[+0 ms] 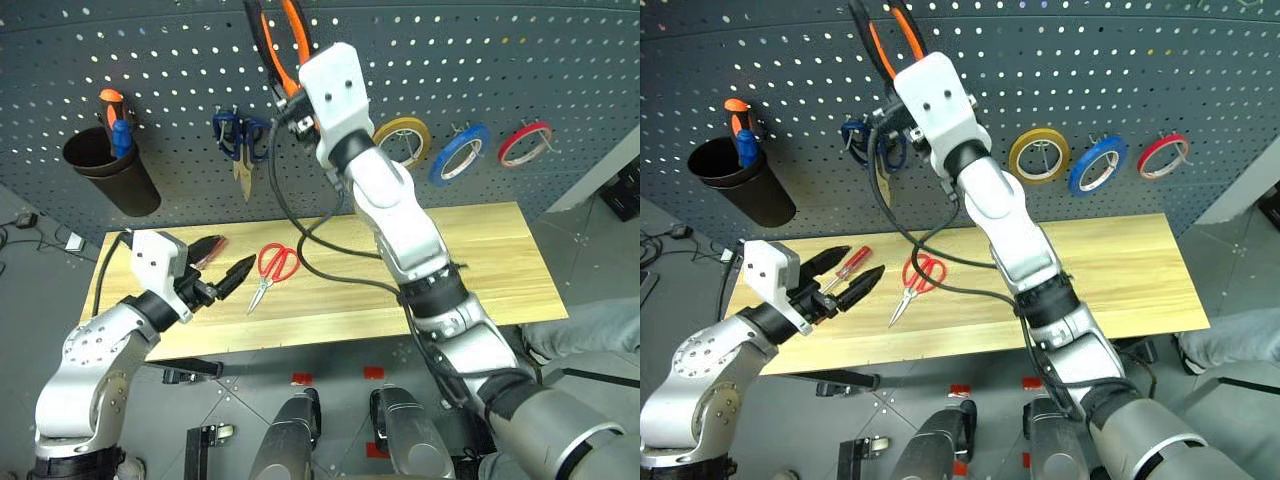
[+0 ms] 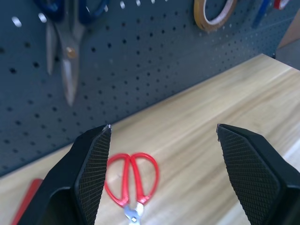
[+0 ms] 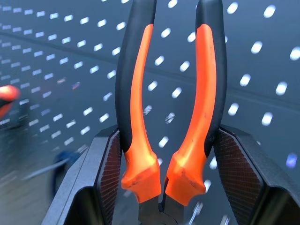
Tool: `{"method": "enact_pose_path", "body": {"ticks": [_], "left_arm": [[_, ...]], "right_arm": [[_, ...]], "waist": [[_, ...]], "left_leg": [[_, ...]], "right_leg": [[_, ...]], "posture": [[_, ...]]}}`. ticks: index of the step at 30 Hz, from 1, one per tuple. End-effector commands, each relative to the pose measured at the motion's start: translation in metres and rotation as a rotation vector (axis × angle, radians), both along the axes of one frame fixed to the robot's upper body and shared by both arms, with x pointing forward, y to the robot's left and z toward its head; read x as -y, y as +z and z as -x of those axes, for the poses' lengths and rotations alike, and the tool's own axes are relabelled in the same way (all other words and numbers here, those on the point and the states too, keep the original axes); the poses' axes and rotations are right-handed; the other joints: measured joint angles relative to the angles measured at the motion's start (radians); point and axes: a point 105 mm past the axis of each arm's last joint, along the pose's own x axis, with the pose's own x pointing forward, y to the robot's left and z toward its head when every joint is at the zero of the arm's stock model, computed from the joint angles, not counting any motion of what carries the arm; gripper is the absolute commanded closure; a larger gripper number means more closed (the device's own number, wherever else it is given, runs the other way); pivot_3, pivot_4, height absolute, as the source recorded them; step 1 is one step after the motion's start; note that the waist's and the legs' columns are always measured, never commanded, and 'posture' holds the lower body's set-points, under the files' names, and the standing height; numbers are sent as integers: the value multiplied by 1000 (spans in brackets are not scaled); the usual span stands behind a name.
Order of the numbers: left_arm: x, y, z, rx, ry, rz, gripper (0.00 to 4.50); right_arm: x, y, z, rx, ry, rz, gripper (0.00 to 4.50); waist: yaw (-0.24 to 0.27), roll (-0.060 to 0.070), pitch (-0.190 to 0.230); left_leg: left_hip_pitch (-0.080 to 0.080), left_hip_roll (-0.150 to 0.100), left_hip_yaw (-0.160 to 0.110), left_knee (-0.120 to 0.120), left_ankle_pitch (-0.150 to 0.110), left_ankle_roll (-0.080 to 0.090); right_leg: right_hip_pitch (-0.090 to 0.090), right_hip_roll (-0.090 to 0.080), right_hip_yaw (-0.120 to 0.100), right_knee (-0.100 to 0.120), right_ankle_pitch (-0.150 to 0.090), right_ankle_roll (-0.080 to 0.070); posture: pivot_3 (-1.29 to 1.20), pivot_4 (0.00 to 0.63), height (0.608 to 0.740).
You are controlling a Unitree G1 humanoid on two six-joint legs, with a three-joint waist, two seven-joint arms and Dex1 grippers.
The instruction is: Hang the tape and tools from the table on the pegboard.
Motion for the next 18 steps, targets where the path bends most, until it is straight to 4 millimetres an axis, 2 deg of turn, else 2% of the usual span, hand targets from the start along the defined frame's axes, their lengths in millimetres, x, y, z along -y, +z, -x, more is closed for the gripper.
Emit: {"method": "enact_pose_path", "body": {"ticks": [1, 4, 8, 13, 15, 18], "left_arm": [[3, 13, 0, 44, -11, -6, 717], [10, 14, -5, 49, -34, -15, 717], [15, 16, -11, 58, -54, -21, 717], [20, 15, -12, 54, -75, -21, 717], [20, 14, -12, 51, -75, -19, 717], [19, 10, -11, 40, -73, -16, 717]], "right_arm": [[2, 27, 0, 126, -14, -58, 1858], [6, 31, -12, 148, -53, -56, 1858], [12, 21, -23, 160, -102, -39, 1859], [16, -1, -34, 89, -126, -42, 1859], [17, -14, -36, 53, -124, -46, 1859], [15, -21, -33, 31, -117, -53, 1859]], "waist": [[0, 0, 0], [6, 0, 0], [6, 0, 0], [5, 0, 0], [6, 0, 0], [7, 0, 0]], "left_leg": [[0, 0, 0, 0, 0, 0], [0, 1, 1, -1, 0, 0], [0, 4, 2, -1, 0, 0], [0, 10, 5, -1, 1, -1], [0, 11, 5, -1, 1, -2], [0, 12, 5, 0, 2, -3]], "right_leg": [[0, 0, 0, 0, 0, 0], [0, 1, 0, -2, 0, 0], [0, 3, 1, -2, 0, 0], [-1, 9, 2, -2, 1, -1], [-1, 10, 2, -2, 1, -3], [-1, 11, 2, -2, 2, -5]], "posture": [[-72, 253, 740], [-69, 255, 740], [-59, 264, 740], [-68, 275, 740], [-71, 277, 740], [-79, 280, 740]]}}
